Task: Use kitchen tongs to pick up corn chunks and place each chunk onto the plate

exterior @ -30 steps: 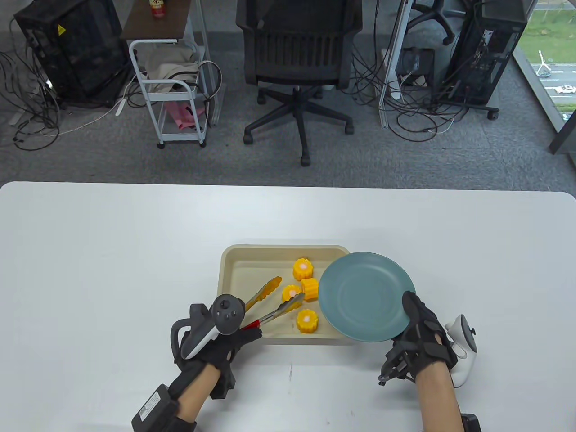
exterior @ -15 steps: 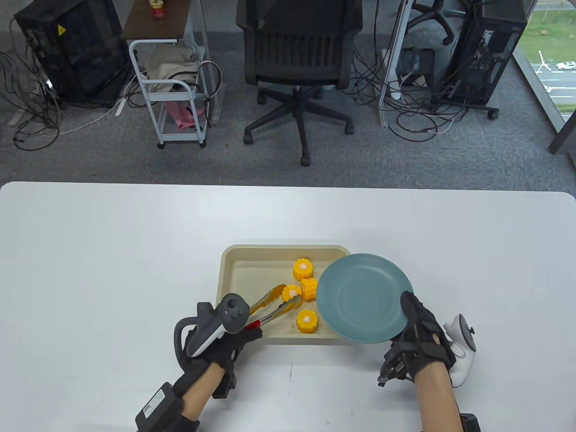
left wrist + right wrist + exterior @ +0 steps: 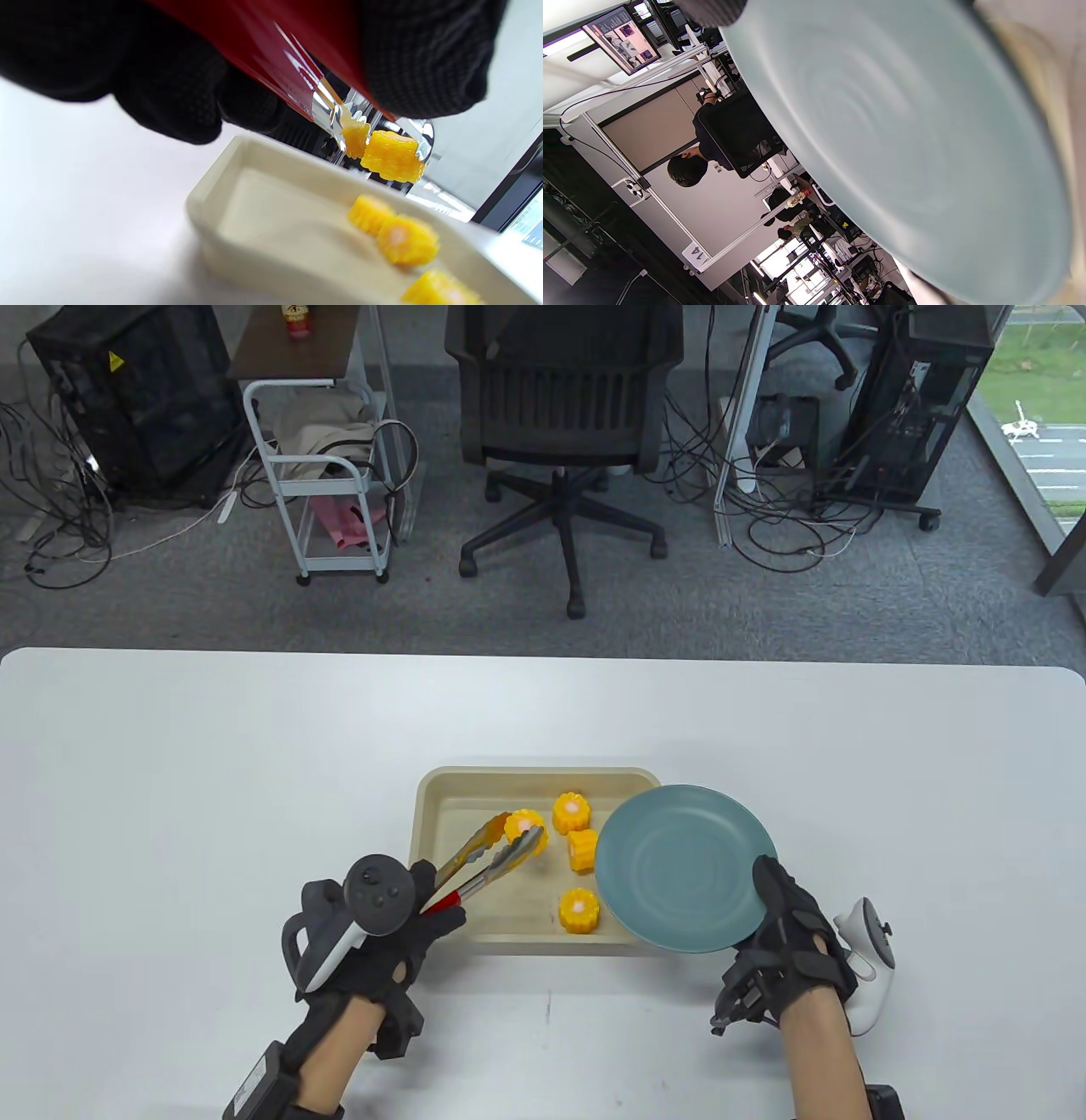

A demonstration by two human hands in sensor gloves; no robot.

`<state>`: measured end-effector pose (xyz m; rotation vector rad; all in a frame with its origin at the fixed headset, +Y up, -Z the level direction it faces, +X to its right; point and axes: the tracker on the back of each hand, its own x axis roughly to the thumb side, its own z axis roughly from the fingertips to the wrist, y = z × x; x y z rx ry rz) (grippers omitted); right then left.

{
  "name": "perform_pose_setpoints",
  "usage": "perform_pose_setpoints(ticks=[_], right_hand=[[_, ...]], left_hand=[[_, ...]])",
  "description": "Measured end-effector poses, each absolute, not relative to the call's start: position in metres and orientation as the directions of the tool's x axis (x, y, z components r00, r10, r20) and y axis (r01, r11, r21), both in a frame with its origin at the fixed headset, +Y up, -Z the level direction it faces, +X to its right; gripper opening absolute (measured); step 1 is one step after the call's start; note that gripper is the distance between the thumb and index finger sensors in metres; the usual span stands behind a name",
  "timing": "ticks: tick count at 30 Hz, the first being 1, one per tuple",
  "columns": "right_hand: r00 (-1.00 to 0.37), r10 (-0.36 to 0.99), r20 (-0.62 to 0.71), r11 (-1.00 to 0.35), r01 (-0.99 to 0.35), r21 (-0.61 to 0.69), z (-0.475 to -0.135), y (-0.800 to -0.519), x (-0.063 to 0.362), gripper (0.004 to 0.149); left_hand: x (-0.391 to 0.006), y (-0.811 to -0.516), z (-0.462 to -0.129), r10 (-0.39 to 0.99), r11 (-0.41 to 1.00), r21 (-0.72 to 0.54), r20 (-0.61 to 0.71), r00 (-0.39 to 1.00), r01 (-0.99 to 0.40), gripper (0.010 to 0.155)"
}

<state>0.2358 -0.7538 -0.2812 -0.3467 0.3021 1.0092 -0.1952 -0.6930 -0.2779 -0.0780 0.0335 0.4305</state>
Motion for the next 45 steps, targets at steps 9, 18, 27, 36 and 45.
perform_pose_setpoints(ticks=[9,18,27,36,45], right_hand=[[0.483,0.764,-0.428,0.475,-0.870,-0.134,-0.282,-0.758,0.232,0.057],[0.505,0.750,-0.428,0.504,-0.855,-0.125,-0.282,-0.757,0.231,0.057],[0.499,0.748,-0.438,0.503,-0.856,-0.117,-0.282,-0.758,0.231,0.057],[0.522,0.737,-0.429,0.521,-0.843,-0.131,-0.281,-0.756,0.232,0.057],[0.536,0.731,-0.423,0.533,-0.835,-0.137,-0.281,-0.756,0.234,0.057]], left_hand=[[-0.137,-0.615,-0.265,0.431,0.900,0.000,0.158,0.888,-0.437,0.069],[-0.062,-0.615,-0.270,0.319,0.947,-0.054,0.268,0.909,-0.317,0.069],[-0.044,-0.633,-0.278,0.257,0.966,-0.063,0.302,0.918,-0.249,0.070],[-0.063,-0.634,-0.284,0.408,0.912,-0.081,0.280,0.869,-0.402,0.086],[-0.100,-0.638,-0.303,0.530,0.848,-0.079,0.162,0.832,-0.524,0.087]])
